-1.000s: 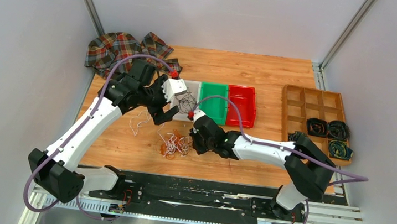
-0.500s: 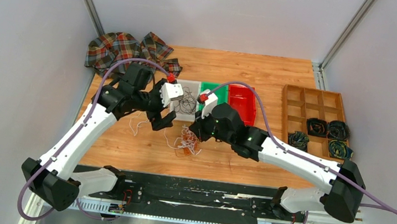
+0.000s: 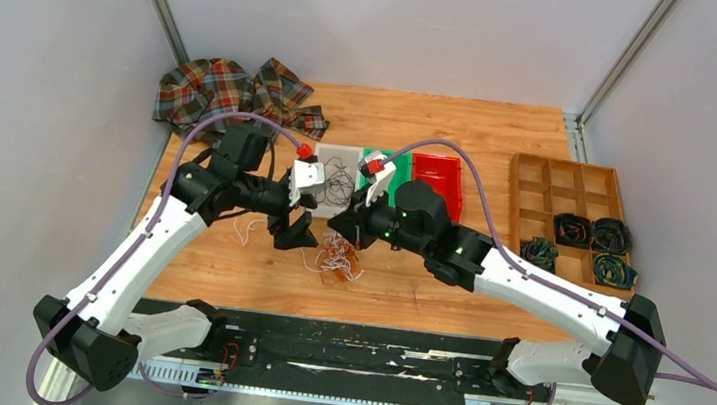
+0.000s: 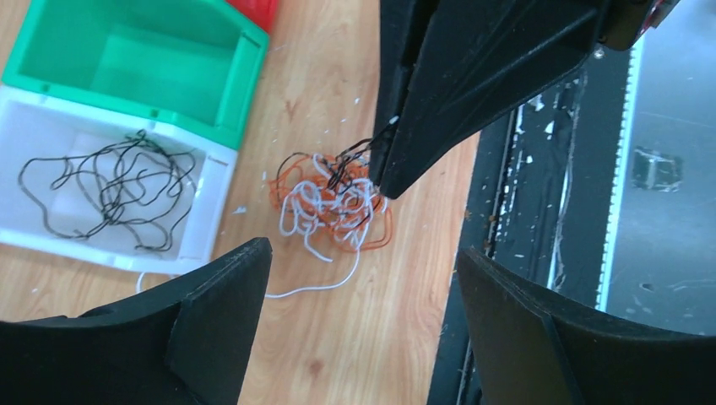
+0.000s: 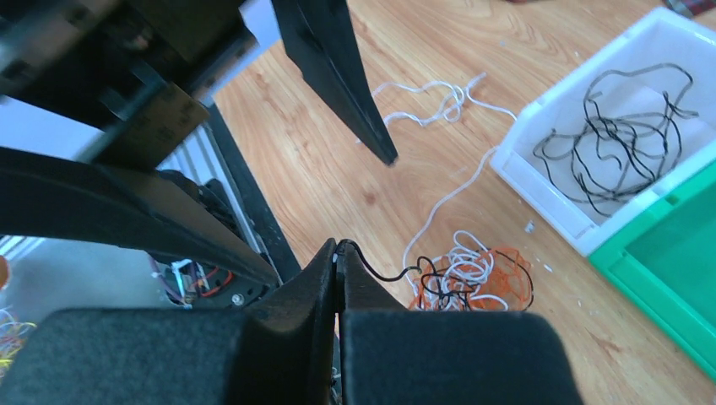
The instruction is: Untangle the cables
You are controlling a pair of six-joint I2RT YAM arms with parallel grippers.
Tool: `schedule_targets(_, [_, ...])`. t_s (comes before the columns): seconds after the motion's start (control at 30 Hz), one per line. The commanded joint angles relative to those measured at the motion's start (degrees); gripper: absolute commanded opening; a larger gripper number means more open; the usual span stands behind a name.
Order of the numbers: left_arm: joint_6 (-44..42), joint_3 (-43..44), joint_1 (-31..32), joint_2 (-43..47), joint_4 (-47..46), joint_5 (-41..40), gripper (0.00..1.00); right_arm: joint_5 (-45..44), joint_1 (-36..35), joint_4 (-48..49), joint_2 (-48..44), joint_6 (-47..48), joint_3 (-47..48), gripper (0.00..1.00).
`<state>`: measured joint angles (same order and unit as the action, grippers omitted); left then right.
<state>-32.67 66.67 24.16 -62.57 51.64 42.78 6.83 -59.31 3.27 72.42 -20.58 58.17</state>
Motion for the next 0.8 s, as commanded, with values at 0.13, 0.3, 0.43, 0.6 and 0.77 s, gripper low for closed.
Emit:
schedule_targets(0.13, [7.92, -5.62, -0.25, 3.95, -7.05, 6.63, 0.84, 4.96, 0.42, 5.53, -2.38, -4.62, 4.98, 0.01])
schedule_targets(0.3, [23.97, -10.56, -0.87, 7.35, -18.6, 5.26, 0.83, 5.08, 0.42, 7.88, -3.33, -8.38, 6.03, 0.01])
schedule_targets(0.43, [29.7, -12.43, -0.9, 11.88, -21.86, 4.3, 0.8, 4.65, 0.42, 10.82, -4.63, -10.44, 5.54, 0.01])
schedule_targets(0.6, [34.99, -14.27, -0.96, 14.47, -26.76, 2.44, 0.73, 6.18, 0.42, 15.47, -4.95, -12.71, 4.84, 0.01])
schedule_targets(0.77, [39.36, -17.72, -0.94, 15.4, -32.74, 4.2, 0.7, 8.26, 0.42, 18.43, -4.56, -14.97, 5.87, 0.01])
